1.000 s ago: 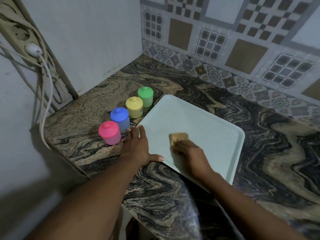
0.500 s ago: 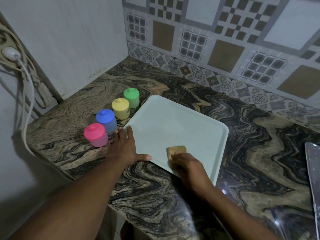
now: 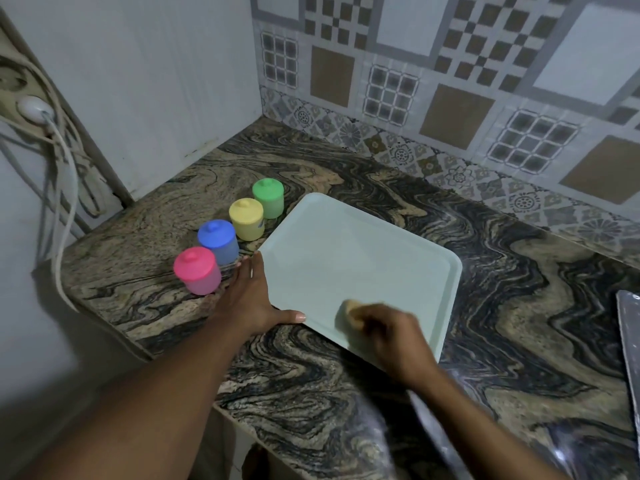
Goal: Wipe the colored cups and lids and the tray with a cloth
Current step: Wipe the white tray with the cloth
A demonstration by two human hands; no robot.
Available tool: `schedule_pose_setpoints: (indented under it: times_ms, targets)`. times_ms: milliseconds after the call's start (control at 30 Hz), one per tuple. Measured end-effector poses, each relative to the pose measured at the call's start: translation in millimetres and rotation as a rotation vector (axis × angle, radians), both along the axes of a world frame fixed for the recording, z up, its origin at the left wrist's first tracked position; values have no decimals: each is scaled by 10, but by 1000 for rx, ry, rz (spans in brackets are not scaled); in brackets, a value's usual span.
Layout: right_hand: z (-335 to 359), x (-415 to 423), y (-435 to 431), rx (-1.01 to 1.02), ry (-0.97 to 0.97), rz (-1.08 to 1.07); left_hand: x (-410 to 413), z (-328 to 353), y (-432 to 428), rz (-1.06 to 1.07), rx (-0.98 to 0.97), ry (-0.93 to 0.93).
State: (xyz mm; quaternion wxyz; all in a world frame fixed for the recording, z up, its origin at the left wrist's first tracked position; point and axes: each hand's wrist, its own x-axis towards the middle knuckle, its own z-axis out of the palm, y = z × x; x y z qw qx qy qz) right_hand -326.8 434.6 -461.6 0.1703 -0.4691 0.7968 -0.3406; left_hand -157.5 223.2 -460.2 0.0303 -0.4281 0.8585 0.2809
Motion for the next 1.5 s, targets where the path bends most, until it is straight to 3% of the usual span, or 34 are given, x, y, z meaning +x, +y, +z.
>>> schedule_pose_setpoints:
  times_ms: [100, 333, 433, 600, 767, 867, 967, 1100, 1200, 1267, 1433, 1500]
  targets:
    - [126, -465, -602, -76, 50, -209, 81, -52, -29, 17, 25, 155]
    - [-133, -656, -1986, 195, 124, -147, 122, -226, 29, 111, 63, 324]
    - [-240, -232, -2035, 180, 200, 50, 147, -281, 25, 114, 41, 343]
    - [-156, 185, -1508, 60, 72, 505, 140, -276, 22, 111, 43, 295]
    - [144, -169, -1003, 209, -21, 632, 103, -197, 26, 118, 67, 253]
    - [276, -644, -903, 219, -62, 447, 111, -183, 25, 116, 61, 218]
    - [153, -855, -1129, 88, 150, 65, 98, -175, 40, 112, 46, 184]
    - [-141, -263, -1026, 64, 71, 123, 83, -187, 31, 132, 51, 149]
    - [-172, 38, -523, -28, 95, 314, 108, -189, 78, 158, 50, 178]
    - [-96, -36, -358, -15, 4, 339, 127, -163, 153, 257, 26, 224]
    - [44, -458, -985, -131, -51, -117, 51, -110, 120, 664, 133, 408]
    - [75, -493, -1436, -137, -48, -137, 25, -125, 67, 786, 224, 387]
